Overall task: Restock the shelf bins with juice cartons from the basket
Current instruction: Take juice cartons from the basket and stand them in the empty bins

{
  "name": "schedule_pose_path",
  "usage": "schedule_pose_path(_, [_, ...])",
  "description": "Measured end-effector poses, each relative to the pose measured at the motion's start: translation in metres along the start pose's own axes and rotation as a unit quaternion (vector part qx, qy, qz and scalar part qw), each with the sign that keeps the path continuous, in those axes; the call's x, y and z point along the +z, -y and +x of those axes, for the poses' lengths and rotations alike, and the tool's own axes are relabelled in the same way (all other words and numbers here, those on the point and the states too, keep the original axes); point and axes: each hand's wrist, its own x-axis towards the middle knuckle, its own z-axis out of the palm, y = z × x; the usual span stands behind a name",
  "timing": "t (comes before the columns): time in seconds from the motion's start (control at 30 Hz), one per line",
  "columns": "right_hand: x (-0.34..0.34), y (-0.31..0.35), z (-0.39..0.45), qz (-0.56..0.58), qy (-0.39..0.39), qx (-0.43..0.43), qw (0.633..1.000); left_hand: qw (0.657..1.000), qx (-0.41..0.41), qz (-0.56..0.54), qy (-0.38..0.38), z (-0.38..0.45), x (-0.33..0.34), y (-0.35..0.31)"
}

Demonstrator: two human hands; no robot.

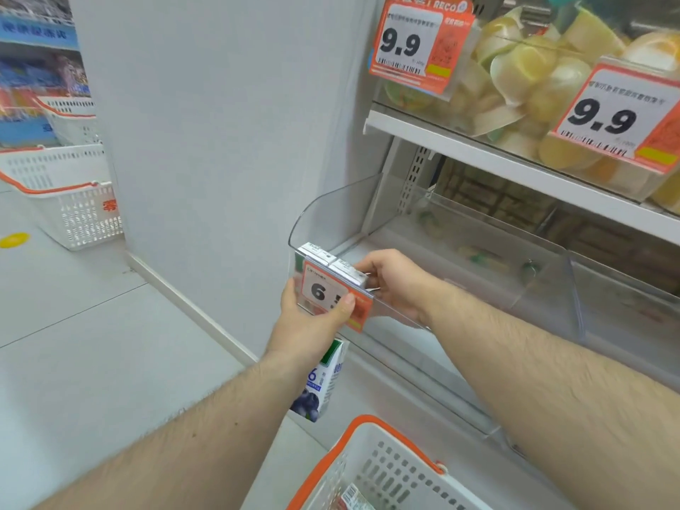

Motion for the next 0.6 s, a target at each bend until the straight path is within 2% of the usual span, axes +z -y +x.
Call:
schedule_pose_path(0.1, [-0.006,-0.005,0.004,0.034,0.013,0.029,0.999,1.000,0.000,0.019,-0.005,0.001,0.001,0.000])
schedule_pose_path(0.27, [-0.008,-0.007,0.004,0.030,0.050,0.026,0.998,0.999,-0.010,0.038,-0.029,-0.003,0.003,-0.002])
schedule_pose_path(0.4, [-0.008,-0.004,-0.002,-0.103,0.057,0.014,0.993,0.993,-0.079,0.000,-0.090,-0.017,0.010,-0.003])
schedule_pose_path(0.47, [-0.007,-0.001,-0.010,-0.190,-0.001,-0.022,0.982,0.991,-0.094,-0.051,-0.081,-0.027,0.014,-0.006])
schedule_pose_path(0.53, [-0.010,0.000,-0.022,-0.240,-0.142,-0.128,0.952,0.992,-0.088,-0.082,-0.041,-0.039,0.018,-0.012])
schedule_pose_path(0.6, [-0.012,-0.001,-0.053,-0.222,-0.267,-0.251,0.904,0.991,-0.086,-0.100,-0.004,-0.052,0.023,-0.020])
